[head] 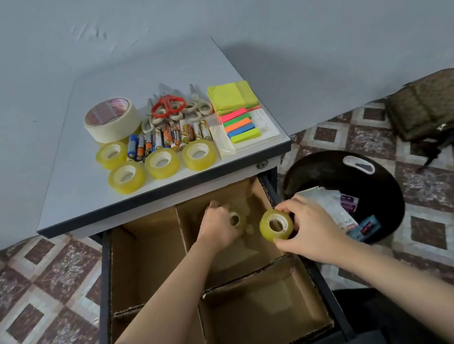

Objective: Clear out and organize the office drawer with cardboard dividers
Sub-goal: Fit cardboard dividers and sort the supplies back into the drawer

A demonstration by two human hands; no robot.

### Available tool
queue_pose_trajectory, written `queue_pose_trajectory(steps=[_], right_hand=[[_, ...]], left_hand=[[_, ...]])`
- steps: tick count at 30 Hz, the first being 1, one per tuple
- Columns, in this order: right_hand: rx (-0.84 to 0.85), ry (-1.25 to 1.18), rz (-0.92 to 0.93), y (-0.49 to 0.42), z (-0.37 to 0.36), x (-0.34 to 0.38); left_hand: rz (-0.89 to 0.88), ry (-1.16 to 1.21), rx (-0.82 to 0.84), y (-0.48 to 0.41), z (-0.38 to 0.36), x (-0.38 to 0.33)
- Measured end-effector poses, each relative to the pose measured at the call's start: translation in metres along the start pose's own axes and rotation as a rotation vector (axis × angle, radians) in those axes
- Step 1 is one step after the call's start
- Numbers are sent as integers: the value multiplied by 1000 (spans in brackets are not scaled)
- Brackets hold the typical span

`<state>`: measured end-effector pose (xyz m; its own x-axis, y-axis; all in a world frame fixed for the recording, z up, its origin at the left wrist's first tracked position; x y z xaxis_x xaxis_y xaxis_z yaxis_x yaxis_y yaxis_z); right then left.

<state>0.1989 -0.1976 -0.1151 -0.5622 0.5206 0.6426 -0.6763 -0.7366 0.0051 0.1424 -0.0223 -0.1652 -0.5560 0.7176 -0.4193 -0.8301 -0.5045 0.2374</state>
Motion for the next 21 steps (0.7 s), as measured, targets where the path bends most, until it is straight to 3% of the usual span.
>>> queue_pose_trajectory(steps=[5, 15, 21], right_hand=[[-5, -40, 7, 0, -2, -3], [5, -70, 3, -2, -4, -5], [11, -71, -17, -2, -4, -4]], left_hand=[[-36, -41, -52, -14, -9, 0], [54, 54, -127, -23, -17, -2], [16, 36, -87, -9, -3, 2]])
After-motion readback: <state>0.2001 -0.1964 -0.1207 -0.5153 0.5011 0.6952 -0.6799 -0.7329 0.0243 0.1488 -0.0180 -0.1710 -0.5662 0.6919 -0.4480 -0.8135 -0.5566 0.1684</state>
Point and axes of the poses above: each hand's wrist, its own y-axis away from the middle knuckle, its own z-axis out of the back of the hand, x = y × z, the point moved 3 cm from there along -y, towards the middle knuckle
